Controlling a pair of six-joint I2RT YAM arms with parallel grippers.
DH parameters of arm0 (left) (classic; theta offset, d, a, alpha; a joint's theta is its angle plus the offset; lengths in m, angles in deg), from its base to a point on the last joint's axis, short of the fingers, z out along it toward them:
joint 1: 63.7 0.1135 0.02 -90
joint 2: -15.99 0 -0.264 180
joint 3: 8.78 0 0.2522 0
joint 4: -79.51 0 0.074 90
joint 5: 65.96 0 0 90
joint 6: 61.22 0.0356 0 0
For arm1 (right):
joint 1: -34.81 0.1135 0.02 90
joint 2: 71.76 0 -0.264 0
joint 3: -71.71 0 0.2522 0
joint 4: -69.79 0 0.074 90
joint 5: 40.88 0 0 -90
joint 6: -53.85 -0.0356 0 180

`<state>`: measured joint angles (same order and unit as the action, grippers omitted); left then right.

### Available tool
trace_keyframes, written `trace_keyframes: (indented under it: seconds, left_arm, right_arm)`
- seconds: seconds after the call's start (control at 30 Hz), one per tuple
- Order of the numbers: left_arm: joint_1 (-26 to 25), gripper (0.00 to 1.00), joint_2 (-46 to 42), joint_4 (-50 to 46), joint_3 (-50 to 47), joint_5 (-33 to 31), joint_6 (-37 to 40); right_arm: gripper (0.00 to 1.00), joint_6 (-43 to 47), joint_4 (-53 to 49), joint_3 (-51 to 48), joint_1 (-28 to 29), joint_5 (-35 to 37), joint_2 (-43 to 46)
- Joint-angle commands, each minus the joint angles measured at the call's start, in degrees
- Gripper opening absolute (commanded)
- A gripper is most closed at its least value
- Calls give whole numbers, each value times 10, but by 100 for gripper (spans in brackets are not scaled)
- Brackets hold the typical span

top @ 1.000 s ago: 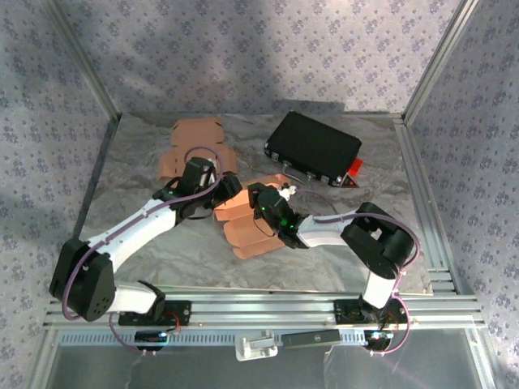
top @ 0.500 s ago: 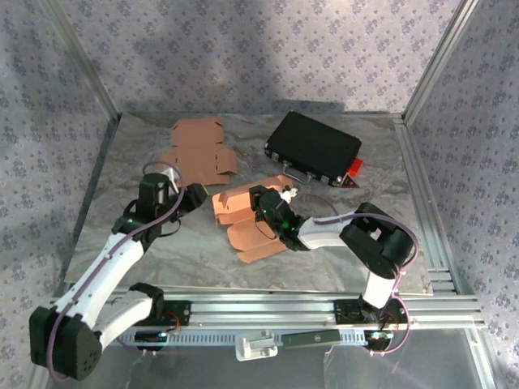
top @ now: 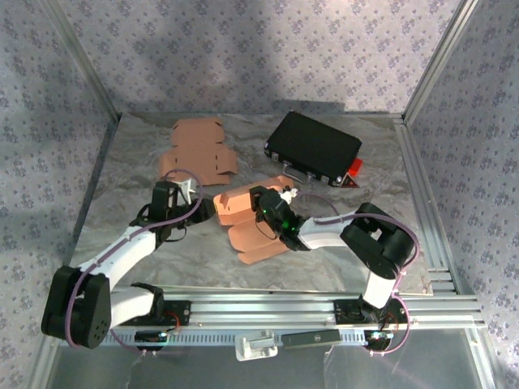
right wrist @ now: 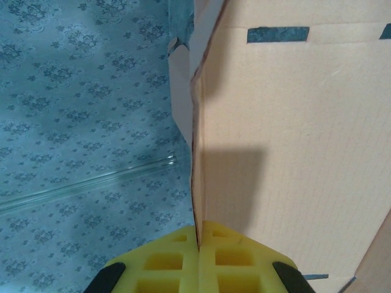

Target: Fold the paper box

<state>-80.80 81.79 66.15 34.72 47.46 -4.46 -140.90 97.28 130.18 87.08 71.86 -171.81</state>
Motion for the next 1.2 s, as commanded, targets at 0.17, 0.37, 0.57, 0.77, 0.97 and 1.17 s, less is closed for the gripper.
trace_keyframes:
  seconds: [0.17, 0.37, 0.57, 0.77, 0.97, 1.17]
  left_arm:
    - [-28, 33, 19, 43, 14, 21, 34]
    - [-67, 31, 34, 40, 28, 8, 66]
    - [-82, 30, 60, 25, 43, -27, 98]
    - [-81, 28, 51, -2, 46, -72, 131]
    - [-79, 33, 13, 13, 10, -104, 116]
    - [-70, 38, -13, 43, -29, -126, 100]
  right_arm:
    - [0, -7, -172, 45, -8, -6, 74]
    - [0, -7, -172, 45, -21, -21, 76]
    - [0, -1, -179, 55, -25, -36, 67]
    - [0, 38, -142, 54, -33, -44, 35]
    - [0, 94, -15, 19, -34, -30, 4]
    - [0, 160, 64, -4, -33, -46, -13]
